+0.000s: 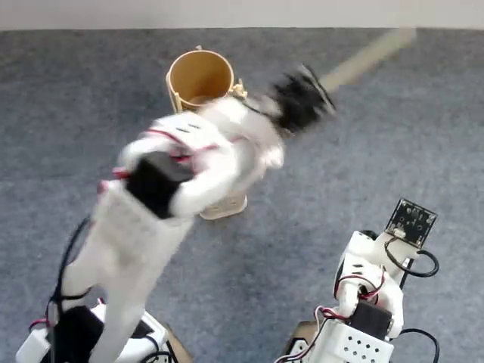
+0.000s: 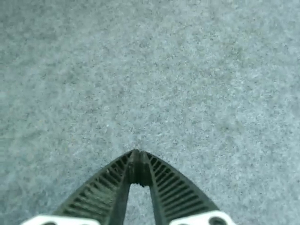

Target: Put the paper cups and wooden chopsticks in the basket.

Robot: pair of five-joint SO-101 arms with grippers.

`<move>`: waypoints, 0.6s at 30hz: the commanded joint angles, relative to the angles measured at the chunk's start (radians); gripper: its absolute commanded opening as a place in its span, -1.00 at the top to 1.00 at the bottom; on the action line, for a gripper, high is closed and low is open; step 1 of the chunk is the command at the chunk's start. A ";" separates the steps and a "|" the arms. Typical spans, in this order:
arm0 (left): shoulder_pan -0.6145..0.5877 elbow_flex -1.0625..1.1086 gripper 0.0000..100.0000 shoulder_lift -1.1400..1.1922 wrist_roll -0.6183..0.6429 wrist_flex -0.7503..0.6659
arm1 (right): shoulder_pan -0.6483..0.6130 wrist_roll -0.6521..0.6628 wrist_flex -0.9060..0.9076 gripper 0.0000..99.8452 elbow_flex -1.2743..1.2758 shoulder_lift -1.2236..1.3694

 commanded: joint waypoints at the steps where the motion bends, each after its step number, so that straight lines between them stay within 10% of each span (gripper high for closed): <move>1: -0.130 -0.131 0.99 -0.041 0.060 -0.140 | -0.008 0.015 -0.027 0.99 0.028 -0.013; 9: -0.283 0.344 0.99 -0.051 0.206 -0.585 | -0.008 0.015 -0.027 0.99 0.028 -0.013; 18: -0.283 0.631 0.99 -0.199 0.302 -0.695 | -0.008 0.015 -0.027 0.99 0.028 -0.013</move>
